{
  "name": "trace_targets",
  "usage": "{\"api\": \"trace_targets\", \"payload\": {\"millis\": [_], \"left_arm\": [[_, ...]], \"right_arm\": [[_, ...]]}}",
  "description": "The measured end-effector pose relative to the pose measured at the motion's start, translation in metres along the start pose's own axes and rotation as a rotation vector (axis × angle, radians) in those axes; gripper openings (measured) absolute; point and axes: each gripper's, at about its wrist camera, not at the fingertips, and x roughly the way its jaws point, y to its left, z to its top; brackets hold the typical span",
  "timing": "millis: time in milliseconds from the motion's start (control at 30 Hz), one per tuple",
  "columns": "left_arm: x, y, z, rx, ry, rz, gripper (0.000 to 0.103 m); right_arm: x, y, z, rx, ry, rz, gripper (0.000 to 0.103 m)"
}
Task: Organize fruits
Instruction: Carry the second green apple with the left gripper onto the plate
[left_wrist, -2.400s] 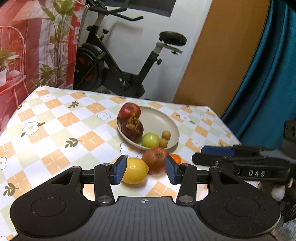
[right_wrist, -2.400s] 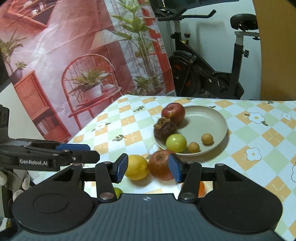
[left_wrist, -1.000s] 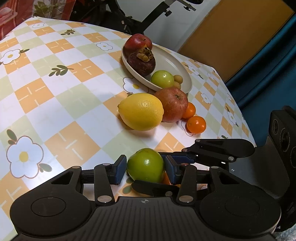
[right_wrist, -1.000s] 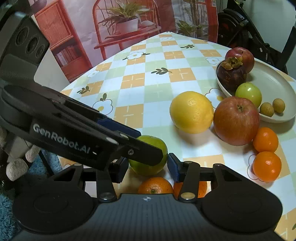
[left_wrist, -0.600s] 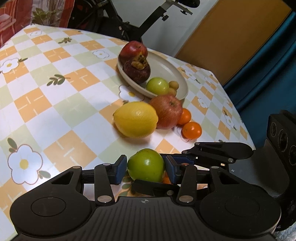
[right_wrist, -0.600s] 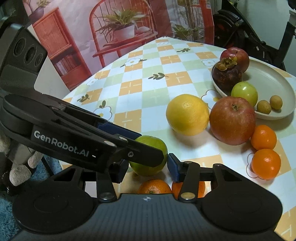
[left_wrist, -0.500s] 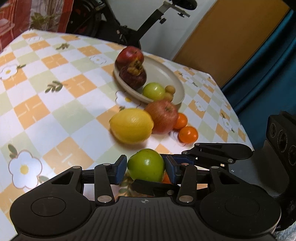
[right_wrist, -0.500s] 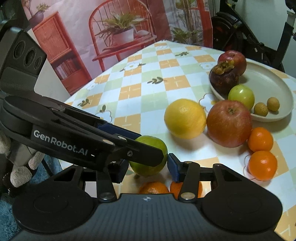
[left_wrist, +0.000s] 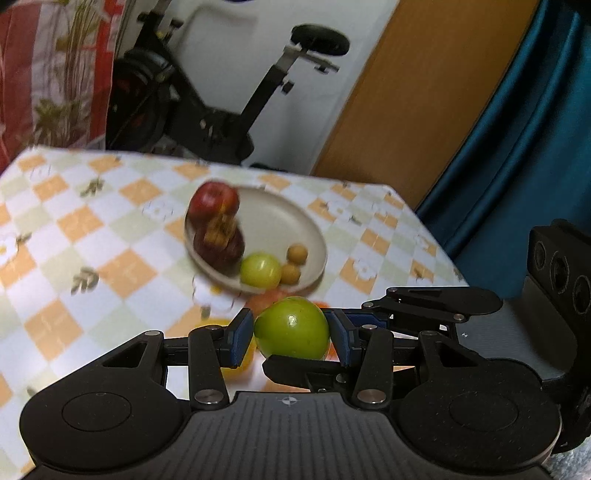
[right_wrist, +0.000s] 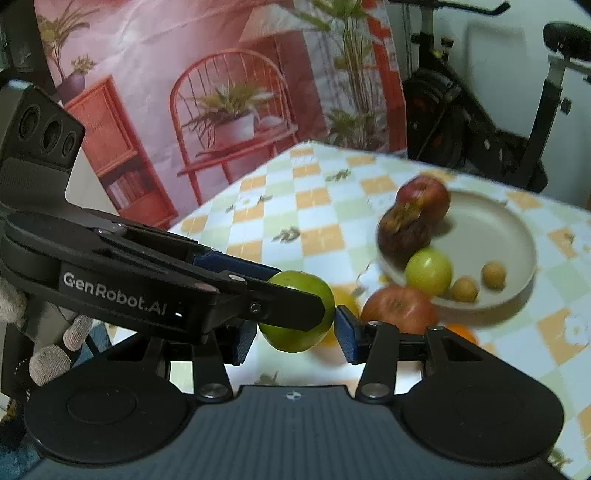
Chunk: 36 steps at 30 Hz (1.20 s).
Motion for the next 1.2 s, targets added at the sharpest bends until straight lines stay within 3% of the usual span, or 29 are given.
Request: {"api": "trace_targets", "payload": {"millis": [433,667,1200], "left_arm": [[0.013,-0.017,0.041,0.036,-0.038,-0.007,0.047],[0.039,-0.018,0.055,0.046,-0.004,-0.017,0.047],[0.140,0.001,0.094,0.037,0.121,-0.024,0.047]], "right_arm": [[-0.017,-0.018,0.040,-0.056,-0.068,-0.053,0.049],[-0.010,-0.041,0.042,-0.043,-0.069,-0.064,0.049],[0.032,-0.128,0.047,0.047,-0.039,-0.075,0.049]]}}
